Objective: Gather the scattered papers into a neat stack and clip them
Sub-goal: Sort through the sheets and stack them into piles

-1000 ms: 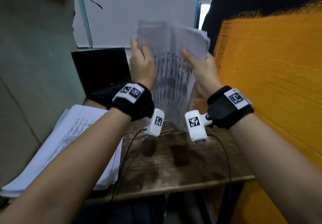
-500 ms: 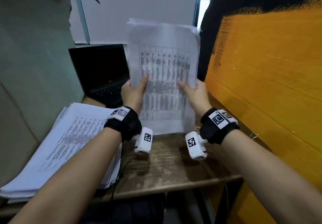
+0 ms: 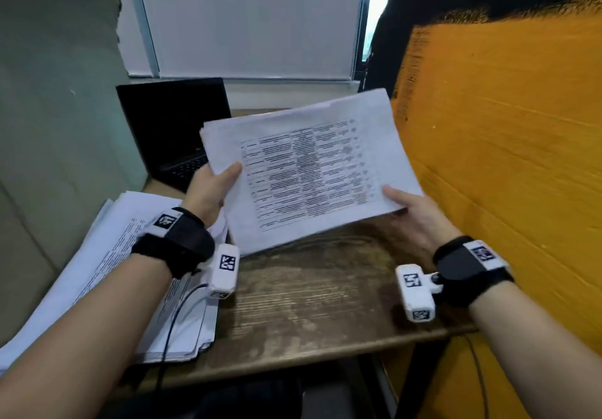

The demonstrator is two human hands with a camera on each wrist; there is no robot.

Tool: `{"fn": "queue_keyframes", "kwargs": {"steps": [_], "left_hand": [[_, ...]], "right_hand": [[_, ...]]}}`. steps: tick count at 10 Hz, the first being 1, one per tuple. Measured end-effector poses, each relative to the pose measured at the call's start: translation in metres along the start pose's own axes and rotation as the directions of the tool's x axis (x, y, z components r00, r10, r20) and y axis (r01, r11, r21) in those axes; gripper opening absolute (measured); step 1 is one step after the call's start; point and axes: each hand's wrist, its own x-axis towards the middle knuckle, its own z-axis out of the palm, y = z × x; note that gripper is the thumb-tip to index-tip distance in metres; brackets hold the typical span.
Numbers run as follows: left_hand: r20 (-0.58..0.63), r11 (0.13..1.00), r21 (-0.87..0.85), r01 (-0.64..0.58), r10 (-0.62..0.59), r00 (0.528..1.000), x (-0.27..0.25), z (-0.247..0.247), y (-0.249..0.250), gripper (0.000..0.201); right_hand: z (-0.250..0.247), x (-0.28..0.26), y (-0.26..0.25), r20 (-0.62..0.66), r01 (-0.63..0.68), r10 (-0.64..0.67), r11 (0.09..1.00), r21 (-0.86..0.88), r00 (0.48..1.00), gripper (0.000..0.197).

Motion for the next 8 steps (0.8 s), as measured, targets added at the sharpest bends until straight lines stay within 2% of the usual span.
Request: {"fn": "queue_keyframes", "kwargs": {"steps": [1, 2, 3, 4, 5, 6, 7, 8], "left_hand": [[-0.009, 0.987, 0.079, -0.138, 0.14, 0.99, -0.003, 0.003, 0.005, 0.015], [-0.002, 0.948, 0.127, -0.293, 0.295, 0.955, -0.008, 0.027, 0.025, 0.013], [0.059, 0.933, 0.087, -0.348, 0.344, 0.937, -0.013, 0.035, 0.047, 0.017], [0.179, 0.963, 0.163, -0.216, 0.186, 0.966, -0.012, 0.017, 0.034, 0.02], [0.328, 0.961, 0.274, 0.037, -0.129, 0.936, -0.013, 0.0, 0.01, 0.063], [0.228, 0.888, 0.444, 0.122, -0.243, 0.943, -0.018, 0.012, 0.009, 0.069], [0.14, 0.973, 0.226, -0.045, 0.014, 0.99, -0.004, 0.022, 0.01, 0.039], [0.121, 0.983, 0.134, -0.123, 0.107, 0.987, -0.01, 0.017, 0.013, 0.025]], "right_hand": [[-0.013, 0.01, -0.016, -0.026, -0.02, 0.013, 0.959, -0.284, 1.0, 0.039], [0.003, 0.021, -0.034, -0.013, 0.093, -0.1, 0.958, -0.27, 0.995, 0.044], [0.014, 0.03, -0.046, -0.065, 0.172, -0.2, 0.937, -0.303, 0.978, 0.037], [-0.006, 0.018, -0.031, -0.062, 0.036, -0.064, 0.925, -0.379, 0.996, 0.026], [-0.014, 0.009, -0.004, -0.157, -0.178, 0.116, 0.862, -0.474, 0.981, 0.009], [-0.031, 0.021, -0.009, -0.189, 0.435, -0.394, 0.85, 0.297, 0.899, 0.054], [-0.028, 0.025, -0.001, 0.212, 0.423, -0.386, 0.89, -0.17, 0.898, 0.059], [-0.008, 0.028, -0.019, -0.003, 0.202, -0.212, 0.938, -0.281, 0.977, 0.043]]}}
